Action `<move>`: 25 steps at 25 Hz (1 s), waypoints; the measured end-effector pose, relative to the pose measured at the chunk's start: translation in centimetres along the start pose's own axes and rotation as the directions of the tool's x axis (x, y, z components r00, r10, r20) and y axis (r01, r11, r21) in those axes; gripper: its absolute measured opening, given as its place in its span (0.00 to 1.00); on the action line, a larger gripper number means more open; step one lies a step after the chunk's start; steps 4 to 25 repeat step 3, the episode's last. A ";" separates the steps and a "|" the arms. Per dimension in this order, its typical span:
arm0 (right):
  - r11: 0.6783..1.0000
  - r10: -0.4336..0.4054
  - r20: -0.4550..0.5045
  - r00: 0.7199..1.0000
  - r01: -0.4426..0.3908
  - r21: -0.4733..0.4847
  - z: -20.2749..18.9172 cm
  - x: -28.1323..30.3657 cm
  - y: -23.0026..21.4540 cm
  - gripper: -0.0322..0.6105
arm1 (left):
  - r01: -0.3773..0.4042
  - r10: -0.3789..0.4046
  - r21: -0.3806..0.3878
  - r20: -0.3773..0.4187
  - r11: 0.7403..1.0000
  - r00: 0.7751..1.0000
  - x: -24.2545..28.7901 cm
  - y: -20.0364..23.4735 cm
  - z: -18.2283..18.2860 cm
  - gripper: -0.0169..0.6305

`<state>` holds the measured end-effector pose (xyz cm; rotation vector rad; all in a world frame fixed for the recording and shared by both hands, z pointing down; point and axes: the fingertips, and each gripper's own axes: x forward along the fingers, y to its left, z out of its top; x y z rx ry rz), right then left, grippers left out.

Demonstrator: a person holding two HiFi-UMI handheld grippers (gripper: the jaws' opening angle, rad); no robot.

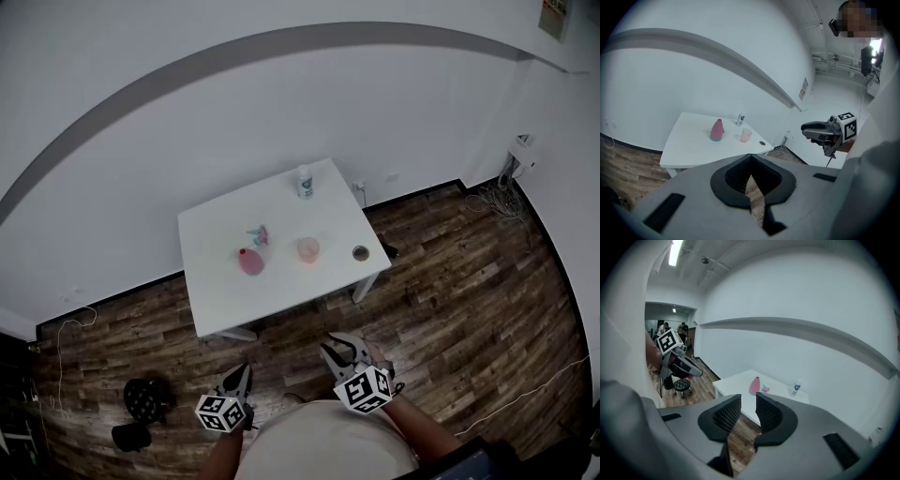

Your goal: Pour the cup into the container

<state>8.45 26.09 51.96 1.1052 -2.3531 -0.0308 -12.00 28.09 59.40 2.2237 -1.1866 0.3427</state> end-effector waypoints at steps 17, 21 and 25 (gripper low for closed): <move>1.000 0.003 -0.002 1.000 -0.003 0.000 -0.3 -0.2 -0.1 0.21 | -0.001 0.001 0.002 0.003 1.000 1.000 0.1 -0.3 0.1 0.04; 1.000 0.003 -0.002 1.000 -0.003 0.000 -0.3 -0.2 -0.1 0.21 | -0.001 0.001 0.002 0.003 1.000 1.000 0.1 -0.3 0.1 0.04; 1.000 0.003 -0.002 1.000 -0.003 0.000 -0.3 -0.2 -0.1 0.21 | -0.001 0.001 0.002 0.003 1.000 1.000 0.1 -0.3 0.1 0.04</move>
